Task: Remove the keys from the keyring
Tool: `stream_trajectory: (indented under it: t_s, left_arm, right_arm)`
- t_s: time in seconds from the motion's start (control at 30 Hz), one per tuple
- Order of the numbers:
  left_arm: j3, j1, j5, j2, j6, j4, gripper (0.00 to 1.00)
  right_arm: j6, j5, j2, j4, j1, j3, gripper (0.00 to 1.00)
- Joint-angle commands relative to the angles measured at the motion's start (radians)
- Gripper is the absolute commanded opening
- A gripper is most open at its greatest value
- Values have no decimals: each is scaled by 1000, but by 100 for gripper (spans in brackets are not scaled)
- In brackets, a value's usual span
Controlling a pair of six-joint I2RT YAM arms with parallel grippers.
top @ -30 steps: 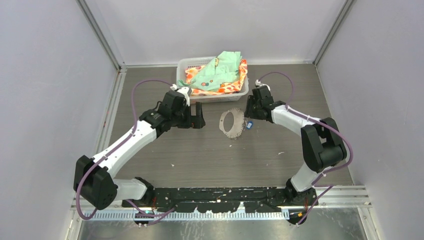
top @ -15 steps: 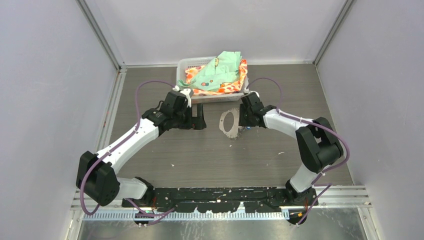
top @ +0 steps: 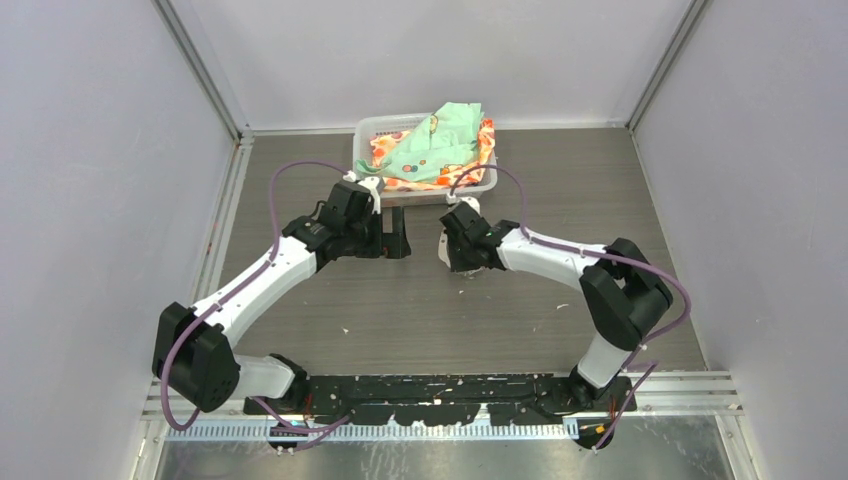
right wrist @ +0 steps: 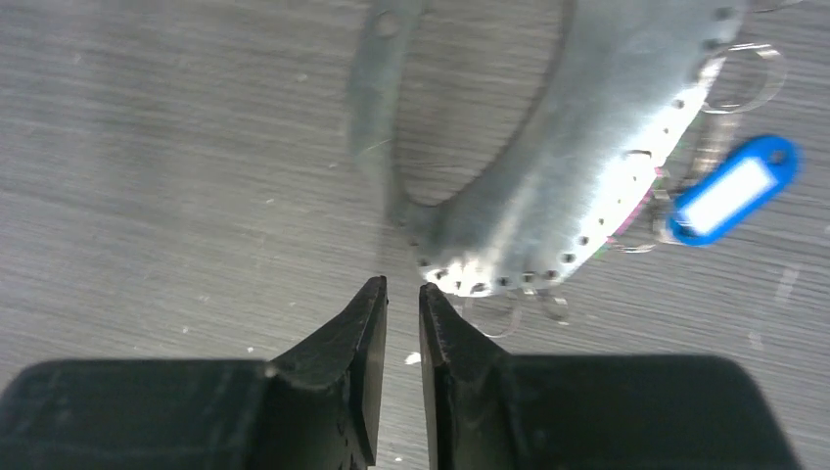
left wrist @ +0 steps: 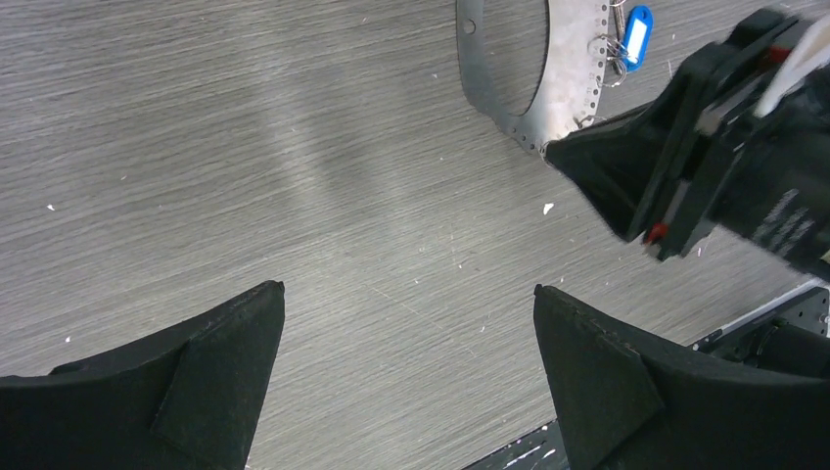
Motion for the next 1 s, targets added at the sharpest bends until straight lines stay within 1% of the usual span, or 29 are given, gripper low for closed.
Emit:
stream_trajectory:
  t_s: [0.0, 0.1, 0.23, 0.33, 0.57, 0.8, 0.97]
  left_arm:
    - [12, 7, 25, -13, 9, 3, 100]
    - [16, 7, 32, -18, 9, -1, 100]
    - [20, 7, 37, -20, 13, -2, 100]
    - [26, 8, 47, -13, 15, -3, 100]
    - [44, 8, 55, -3, 24, -14, 100]
    - [52, 9, 56, -2, 31, -22, 100]
    - [49, 10, 59, -4, 31, -25, 100]
  right_arm:
    - [6, 88, -105, -30, -84, -11, 28]
    - [-17, 98, -138, -10, -140, -64, 34]
    - [-45, 87, -175, 60, -196, -141, 36]
    - [-75, 49, -180, 148, -236, -187, 37]
    - [-172, 0, -159, 304, -270, -225, 36]
    - [-226, -25, -105, 334, -269, -210, 30]
    - [-229, -28, -120, 329, -268, -218, 29]
